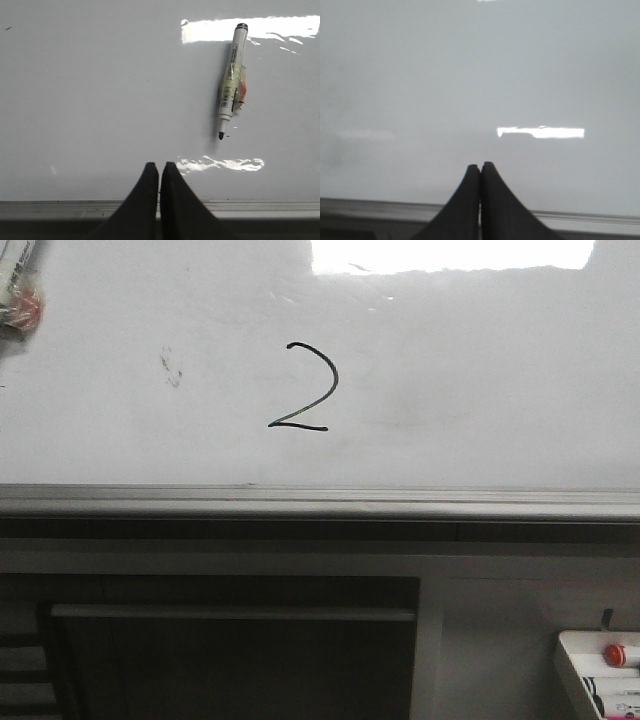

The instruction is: Write number 2 on whiteboard

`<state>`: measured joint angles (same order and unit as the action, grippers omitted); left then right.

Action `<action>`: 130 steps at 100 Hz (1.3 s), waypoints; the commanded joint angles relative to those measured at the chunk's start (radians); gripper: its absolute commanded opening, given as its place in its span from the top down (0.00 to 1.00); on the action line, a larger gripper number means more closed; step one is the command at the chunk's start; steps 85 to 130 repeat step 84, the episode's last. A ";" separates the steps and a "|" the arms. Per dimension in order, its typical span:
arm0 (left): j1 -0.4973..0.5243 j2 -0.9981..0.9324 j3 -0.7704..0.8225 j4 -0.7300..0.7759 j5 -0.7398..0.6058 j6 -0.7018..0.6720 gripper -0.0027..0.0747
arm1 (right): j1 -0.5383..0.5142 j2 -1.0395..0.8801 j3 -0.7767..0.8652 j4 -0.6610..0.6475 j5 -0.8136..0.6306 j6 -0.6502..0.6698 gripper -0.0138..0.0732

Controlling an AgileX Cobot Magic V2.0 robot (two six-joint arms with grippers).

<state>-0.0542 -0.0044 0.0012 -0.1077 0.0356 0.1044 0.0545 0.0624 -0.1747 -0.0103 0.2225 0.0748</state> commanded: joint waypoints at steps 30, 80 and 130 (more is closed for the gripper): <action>0.001 -0.027 0.032 0.000 -0.069 -0.009 0.99 | -0.064 -0.091 0.215 0.072 -0.289 -0.007 0.92; 0.001 -0.027 0.032 0.000 -0.069 -0.009 0.99 | -0.064 -0.089 0.215 0.072 -0.289 -0.007 0.92; 0.001 -0.027 0.032 0.000 -0.069 -0.009 0.99 | -0.064 -0.089 0.215 0.072 -0.289 -0.007 0.92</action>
